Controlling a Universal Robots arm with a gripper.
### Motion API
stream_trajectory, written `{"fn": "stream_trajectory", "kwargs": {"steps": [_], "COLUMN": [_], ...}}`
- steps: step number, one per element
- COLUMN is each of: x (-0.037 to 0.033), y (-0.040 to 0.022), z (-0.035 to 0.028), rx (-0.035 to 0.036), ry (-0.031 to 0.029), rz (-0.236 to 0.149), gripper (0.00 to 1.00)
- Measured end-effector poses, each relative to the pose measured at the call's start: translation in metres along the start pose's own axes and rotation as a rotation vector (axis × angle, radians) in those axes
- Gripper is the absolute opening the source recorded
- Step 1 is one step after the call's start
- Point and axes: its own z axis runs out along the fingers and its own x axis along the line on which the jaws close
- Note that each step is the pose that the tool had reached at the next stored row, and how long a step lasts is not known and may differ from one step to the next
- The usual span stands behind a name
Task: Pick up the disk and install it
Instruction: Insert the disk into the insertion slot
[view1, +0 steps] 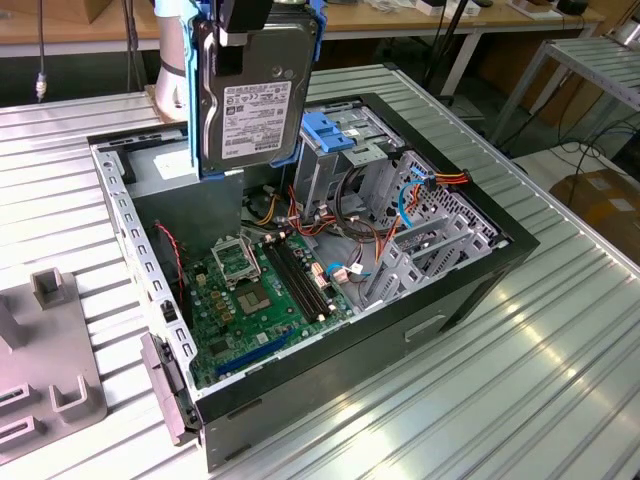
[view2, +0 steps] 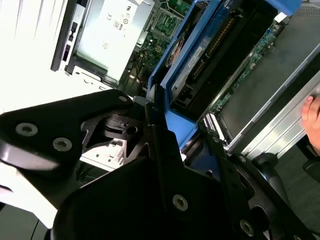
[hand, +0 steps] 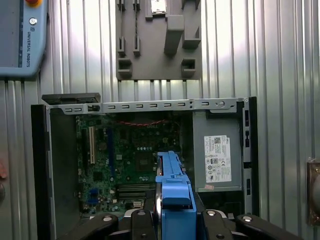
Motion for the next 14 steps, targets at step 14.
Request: {"fn": "stream_trajectory", "kwargs": {"steps": [14], "x": [0.0057], "y": [-0.0222], "z": [0.0003], "rx": [-0.0001], "ry": [0.0001], "rz": [0.000], "gripper": [0.37]}}
